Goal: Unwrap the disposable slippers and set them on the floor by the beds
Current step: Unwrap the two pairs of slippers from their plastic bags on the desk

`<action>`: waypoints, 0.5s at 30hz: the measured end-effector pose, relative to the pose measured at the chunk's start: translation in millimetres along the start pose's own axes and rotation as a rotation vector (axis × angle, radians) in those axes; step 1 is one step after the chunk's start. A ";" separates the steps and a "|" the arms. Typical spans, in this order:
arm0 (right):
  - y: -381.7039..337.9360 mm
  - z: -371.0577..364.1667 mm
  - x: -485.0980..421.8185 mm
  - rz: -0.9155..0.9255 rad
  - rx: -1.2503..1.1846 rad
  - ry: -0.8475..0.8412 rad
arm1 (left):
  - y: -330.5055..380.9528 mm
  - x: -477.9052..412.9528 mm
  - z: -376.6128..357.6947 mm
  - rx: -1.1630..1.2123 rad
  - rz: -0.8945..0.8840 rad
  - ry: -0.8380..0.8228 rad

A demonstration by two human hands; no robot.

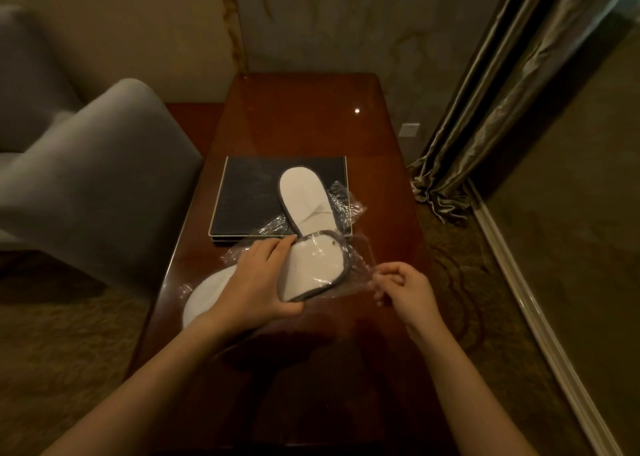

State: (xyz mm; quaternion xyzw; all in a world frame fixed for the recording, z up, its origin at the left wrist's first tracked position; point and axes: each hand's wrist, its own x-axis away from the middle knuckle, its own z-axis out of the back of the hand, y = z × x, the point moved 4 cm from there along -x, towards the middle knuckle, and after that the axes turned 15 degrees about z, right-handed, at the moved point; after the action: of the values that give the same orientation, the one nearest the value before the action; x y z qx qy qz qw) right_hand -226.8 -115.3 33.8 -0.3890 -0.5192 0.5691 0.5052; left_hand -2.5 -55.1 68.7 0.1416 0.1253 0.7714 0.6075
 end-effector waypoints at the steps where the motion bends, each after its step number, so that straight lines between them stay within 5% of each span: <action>1: 1.0 -1.5 0.4 0.000 0.117 -0.025 | 1.4 1.5 0.5 -0.036 -0.027 0.003; 4: -27.4 -0.7 -1.1 0.321 0.519 0.050 | 3.4 4.9 3.3 -0.071 -0.041 0.002; 6: -52.6 -5.1 -2.9 0.507 0.513 -0.013 | 5.2 5.9 4.8 -0.095 -0.051 0.023; 15: -67.6 -37.0 -7.4 0.303 0.258 -0.449 | 21.7 17.0 5.4 -0.152 -0.109 0.079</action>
State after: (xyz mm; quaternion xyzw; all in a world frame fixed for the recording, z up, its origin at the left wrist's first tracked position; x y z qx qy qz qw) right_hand -178.1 -118.6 93.8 -0.2589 -0.4774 0.7711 0.3323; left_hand -23.8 -43.4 82.8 0.0575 0.0977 0.7494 0.6524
